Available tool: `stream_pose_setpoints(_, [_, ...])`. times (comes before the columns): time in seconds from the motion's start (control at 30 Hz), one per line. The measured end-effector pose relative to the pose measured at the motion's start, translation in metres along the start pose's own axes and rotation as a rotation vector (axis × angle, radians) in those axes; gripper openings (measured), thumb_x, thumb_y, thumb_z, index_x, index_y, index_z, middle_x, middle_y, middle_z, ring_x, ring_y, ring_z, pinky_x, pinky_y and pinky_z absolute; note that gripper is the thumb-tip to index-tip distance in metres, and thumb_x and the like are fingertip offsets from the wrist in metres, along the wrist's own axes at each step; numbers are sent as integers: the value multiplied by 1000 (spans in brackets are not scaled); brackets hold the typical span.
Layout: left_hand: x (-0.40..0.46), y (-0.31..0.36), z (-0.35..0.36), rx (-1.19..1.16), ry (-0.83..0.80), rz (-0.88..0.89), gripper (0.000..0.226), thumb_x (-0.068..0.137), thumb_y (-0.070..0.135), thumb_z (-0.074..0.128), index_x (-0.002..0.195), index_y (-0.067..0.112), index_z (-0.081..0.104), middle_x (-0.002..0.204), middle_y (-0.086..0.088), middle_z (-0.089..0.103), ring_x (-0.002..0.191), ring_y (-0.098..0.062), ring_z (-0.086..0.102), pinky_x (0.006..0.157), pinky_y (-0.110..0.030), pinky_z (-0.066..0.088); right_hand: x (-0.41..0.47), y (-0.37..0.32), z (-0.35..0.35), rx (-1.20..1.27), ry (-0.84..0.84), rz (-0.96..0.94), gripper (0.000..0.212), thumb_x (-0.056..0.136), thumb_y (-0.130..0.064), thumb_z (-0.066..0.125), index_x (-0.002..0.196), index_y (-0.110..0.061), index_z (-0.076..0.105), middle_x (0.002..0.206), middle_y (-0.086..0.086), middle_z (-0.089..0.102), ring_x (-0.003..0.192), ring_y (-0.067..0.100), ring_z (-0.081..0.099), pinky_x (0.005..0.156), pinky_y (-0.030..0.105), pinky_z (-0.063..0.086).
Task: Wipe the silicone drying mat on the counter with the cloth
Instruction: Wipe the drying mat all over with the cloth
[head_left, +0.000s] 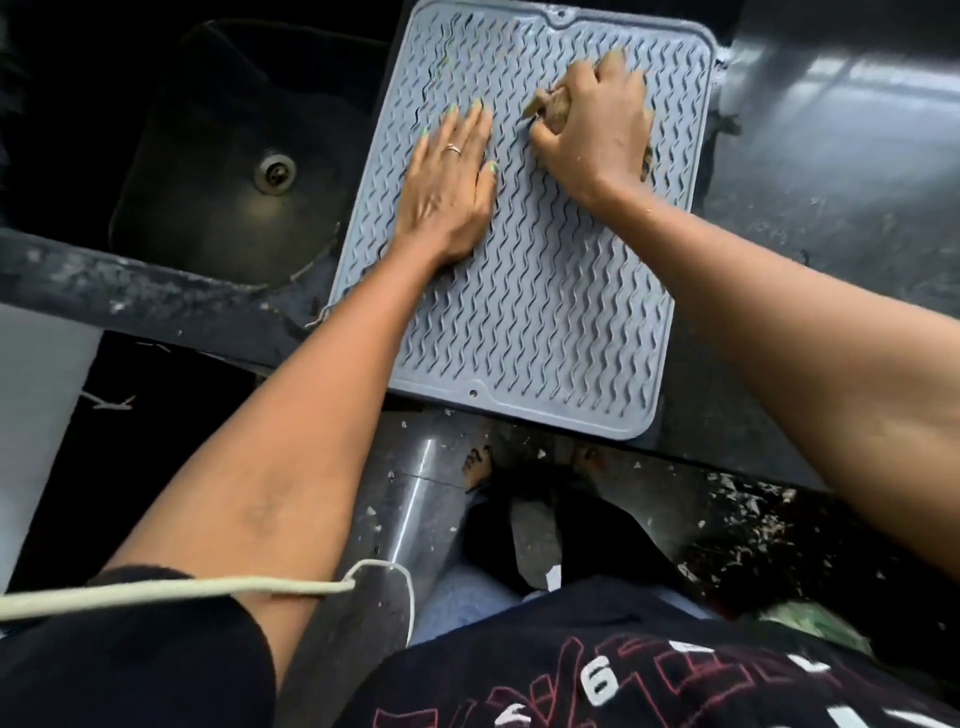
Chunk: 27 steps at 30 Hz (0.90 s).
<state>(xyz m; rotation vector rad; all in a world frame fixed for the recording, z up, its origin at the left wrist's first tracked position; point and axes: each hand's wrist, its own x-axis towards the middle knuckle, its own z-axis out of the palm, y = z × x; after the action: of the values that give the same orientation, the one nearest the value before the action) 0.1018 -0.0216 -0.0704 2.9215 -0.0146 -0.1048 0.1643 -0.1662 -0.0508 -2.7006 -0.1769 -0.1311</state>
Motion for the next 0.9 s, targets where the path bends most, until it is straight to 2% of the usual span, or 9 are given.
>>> stream_pose_setpoints(0.07, [-2, 1, 1, 17, -6, -4, 55, 103, 29, 23, 153, 15, 6, 163, -3, 3, 150, -20, 2, 120, -37, -2, -14, 1, -1, 39, 29, -39, 38, 80, -40, 60, 101, -8, 57, 111, 10, 54, 87, 19, 46, 75, 33, 47])
stream_pose_setpoints(0.17, [-3, 2, 1, 25, -10, -3, 56, 103, 28, 23, 153, 14, 4, 162, -4, 2, 150, -20, 2, 119, -36, -3, -62, 1, -4, 66, 47, -198, 26, 79, -30, 58, 84, -5, 57, 90, 9, 53, 70, 17, 42, 57, 27, 40])
stream_pose_setpoints(0.4, [-5, 3, 0, 7, -19, -17, 56, 103, 30, 21, 154, 16, 3, 163, -2, 1, 150, -18, -1, 120, -36, -4, -171, -15, -26, 76, -85, -413, 23, 64, -26, 66, 66, -6, 56, 66, 5, 49, 53, 16, 36, 49, 22, 28])
stream_pose_setpoints(0.5, [-8, 4, 1, 12, -20, -9, 57, 103, 32, 22, 154, 17, 2, 163, -2, -1, 150, -18, -2, 120, -37, -4, -159, -13, -37, 165, -224, -402, 24, 69, -29, 66, 62, -11, 50, 66, 0, 46, 53, 14, 35, 50, 19, 25])
stream_pose_setpoints(0.57, [-10, 3, 1, 18, -28, -5, 58, 103, 33, 22, 154, 17, 1, 163, -2, -2, 150, -18, -3, 120, -38, -4, -127, -9, -40, 250, -125, -301, 21, 76, -28, 62, 69, -9, 55, 74, 3, 52, 60, 14, 43, 51, 20, 32])
stream_pose_setpoints(0.63, [-13, 2, 2, 18, -23, -14, 57, 103, 33, 22, 154, 18, 2, 163, -2, -1, 150, -19, -3, 120, -38, -4, -86, -2, -37, 267, 33, -153, 25, 79, -33, 58, 87, -9, 60, 91, 7, 56, 78, 18, 50, 65, 29, 45])
stream_pose_setpoints(0.73, [-18, 4, 4, 31, -14, -15, 56, 103, 33, 21, 154, 18, 2, 163, -2, 0, 150, -20, -3, 119, -38, -5, -45, 8, -26, 57, -48, -59, 37, 81, -38, 58, 108, -12, 57, 114, 8, 52, 102, 24, 48, 87, 41, 46])
stream_pose_setpoints(0.8, [-19, 2, 6, 35, -14, -12, 56, 103, 34, 20, 154, 18, 2, 163, -2, 0, 150, -20, -2, 119, -38, -4, -44, 9, -16, 2, -70, -66, 40, 81, -38, 61, 107, -9, 57, 115, 9, 52, 99, 24, 48, 83, 37, 46])
stream_pose_setpoints(0.9, [-20, 1, 7, 43, -7, -12, 57, 103, 35, 21, 154, 18, 2, 163, -1, 0, 150, -19, -2, 119, -37, -5, -79, 2, -13, 56, -14, -169, 29, 78, -31, 64, 87, -5, 57, 95, 9, 53, 75, 18, 44, 62, 27, 38])
